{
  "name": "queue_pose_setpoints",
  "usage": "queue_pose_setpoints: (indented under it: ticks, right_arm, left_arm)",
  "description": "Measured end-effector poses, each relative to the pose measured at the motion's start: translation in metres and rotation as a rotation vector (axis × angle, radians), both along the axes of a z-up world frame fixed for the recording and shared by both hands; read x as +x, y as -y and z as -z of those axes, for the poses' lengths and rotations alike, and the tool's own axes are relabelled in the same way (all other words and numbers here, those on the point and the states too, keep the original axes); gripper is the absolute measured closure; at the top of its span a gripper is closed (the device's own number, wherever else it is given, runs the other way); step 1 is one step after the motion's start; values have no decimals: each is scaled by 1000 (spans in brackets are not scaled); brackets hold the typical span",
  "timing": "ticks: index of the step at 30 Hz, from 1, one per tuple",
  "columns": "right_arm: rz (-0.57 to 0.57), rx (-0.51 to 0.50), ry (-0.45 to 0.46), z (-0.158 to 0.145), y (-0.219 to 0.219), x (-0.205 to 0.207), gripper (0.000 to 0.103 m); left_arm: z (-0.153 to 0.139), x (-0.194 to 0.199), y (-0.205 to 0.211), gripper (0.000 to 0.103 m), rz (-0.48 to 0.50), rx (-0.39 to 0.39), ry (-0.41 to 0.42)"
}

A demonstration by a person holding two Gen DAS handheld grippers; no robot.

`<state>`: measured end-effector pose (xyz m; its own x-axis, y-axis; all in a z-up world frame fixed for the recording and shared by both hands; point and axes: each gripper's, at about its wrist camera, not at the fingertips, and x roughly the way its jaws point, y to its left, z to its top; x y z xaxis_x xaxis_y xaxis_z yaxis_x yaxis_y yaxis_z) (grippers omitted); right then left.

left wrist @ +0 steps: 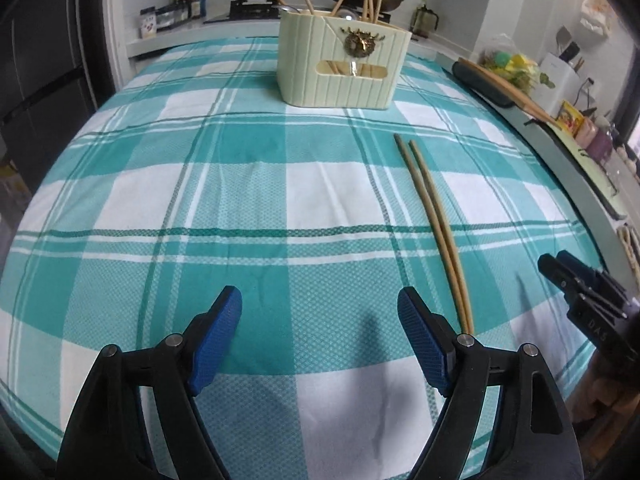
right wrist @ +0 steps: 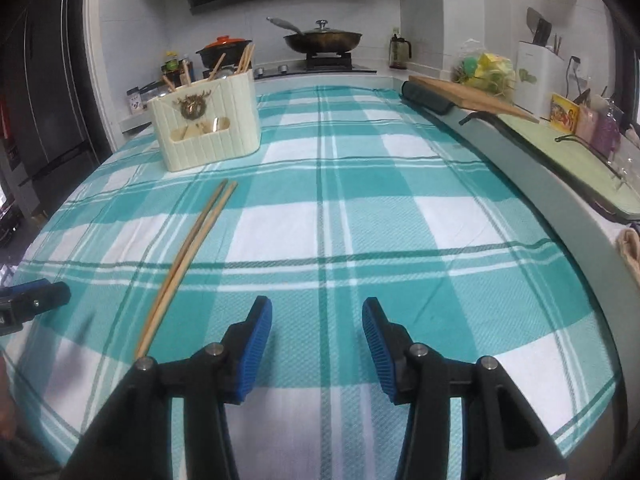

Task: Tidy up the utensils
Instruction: 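Move both open tools back over the last two chopsticks, then close the right tool on one wooden chopstick while the left tool closes on the other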

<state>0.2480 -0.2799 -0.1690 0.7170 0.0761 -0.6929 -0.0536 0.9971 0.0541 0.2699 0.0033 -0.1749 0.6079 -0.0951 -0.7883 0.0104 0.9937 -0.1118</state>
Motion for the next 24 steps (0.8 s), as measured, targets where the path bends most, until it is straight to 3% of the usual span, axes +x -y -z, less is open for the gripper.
queue_pose_setpoints:
  ticks: [8, 13, 24]
  right_arm:
    - [-68, 35, 5, 2, -26, 2, 55]
    - [-108, 92, -45, 6, -36, 11, 74]
    - [-184, 177, -153, 8, -74, 56, 88]
  left_arm:
    - [5, -8, -5, 21, -41, 1, 5]
    - [8, -7, -10, 21, -61, -9, 1]
    - [11, -10, -15, 21, -71, -12, 1]
